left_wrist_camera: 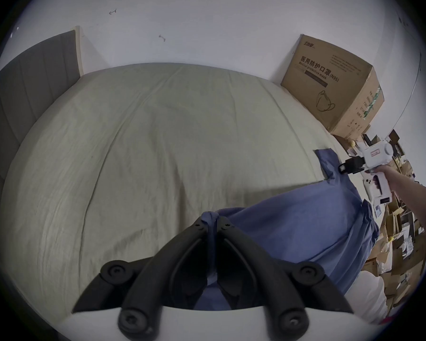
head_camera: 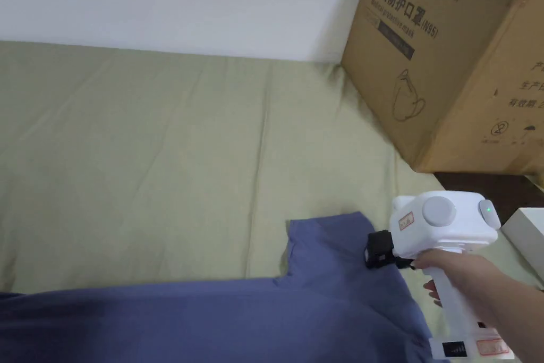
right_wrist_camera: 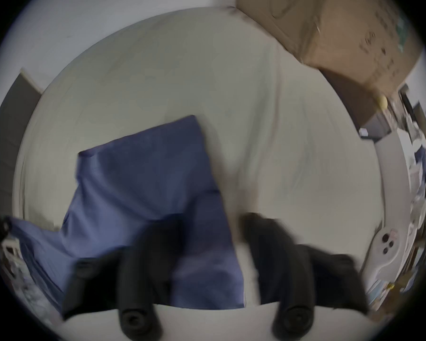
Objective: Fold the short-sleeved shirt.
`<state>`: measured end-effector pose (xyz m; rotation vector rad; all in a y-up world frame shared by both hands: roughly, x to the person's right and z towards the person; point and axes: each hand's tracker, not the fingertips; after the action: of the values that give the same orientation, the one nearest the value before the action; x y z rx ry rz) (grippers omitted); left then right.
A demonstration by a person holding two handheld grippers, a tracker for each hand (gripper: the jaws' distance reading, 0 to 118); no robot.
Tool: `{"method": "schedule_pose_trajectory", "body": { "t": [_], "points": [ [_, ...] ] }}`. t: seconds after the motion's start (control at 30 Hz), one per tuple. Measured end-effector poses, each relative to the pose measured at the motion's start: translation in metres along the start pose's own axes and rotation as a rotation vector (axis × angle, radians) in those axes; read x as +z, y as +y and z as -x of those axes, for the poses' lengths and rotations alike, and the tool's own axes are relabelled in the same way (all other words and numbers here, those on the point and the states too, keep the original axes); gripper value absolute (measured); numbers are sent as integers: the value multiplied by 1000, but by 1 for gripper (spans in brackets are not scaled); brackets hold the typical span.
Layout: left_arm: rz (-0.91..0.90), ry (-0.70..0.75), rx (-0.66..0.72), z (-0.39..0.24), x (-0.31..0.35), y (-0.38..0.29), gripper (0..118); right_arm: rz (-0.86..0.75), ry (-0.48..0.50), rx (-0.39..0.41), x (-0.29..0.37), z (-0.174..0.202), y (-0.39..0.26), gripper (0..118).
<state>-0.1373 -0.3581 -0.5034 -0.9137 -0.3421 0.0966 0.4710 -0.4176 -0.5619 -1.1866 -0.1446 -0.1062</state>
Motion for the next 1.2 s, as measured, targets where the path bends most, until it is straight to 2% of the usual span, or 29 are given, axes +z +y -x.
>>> {"method": "schedule_pose_trajectory", "body": {
  "t": [0.03, 0.07, 0.13, 0.23, 0.33, 0.43, 0.63, 0.73, 0.8, 0.93, 1.0, 1.17, 1.2],
  "points": [
    [8, 4, 3, 9, -5, 1, 4, -5, 19, 40, 7, 2, -2, 0],
    [16, -1, 14, 11, -7, 1, 4, 42, 122, 72, 10, 6, -7, 0],
    [21, 1, 36, 13, -9, 1, 4, 19, 173, 20, 23, 7, -8, 0],
    [14, 5, 64, 17, -9, 1, 4, -112, 149, -44, 47, 2, -11, 0],
    [5, 11, 82, 33, -16, 9, 4, -211, 196, -166, 75, -15, -4, 0],
    [-34, 14, 109, 34, -16, 24, 4, -282, 215, -242, 93, -29, 4, 0],
    [-134, -27, 146, 36, -13, 52, 4, -461, 196, -244, 124, -29, 4, 0],
    [-134, -29, 125, 23, -3, 47, 4, -471, 193, -253, 133, -31, -17, 0],
    [-131, -36, 94, 17, 8, 30, 4, -470, 170, -248, 139, -29, -47, 0],
    [-114, -63, 94, 15, 40, -30, 4, -399, 183, -241, 143, -38, -132, 0],
    [-82, -80, 109, 11, 59, -63, 4, -355, 188, -263, 143, -44, -172, 0],
    [76, -104, 79, 9, 62, -128, 5, -283, 139, -246, 127, -47, -240, 0],
    [81, -83, 70, 9, 57, -135, 11, -261, 131, -250, 117, -52, -244, 2]
  ]
}}
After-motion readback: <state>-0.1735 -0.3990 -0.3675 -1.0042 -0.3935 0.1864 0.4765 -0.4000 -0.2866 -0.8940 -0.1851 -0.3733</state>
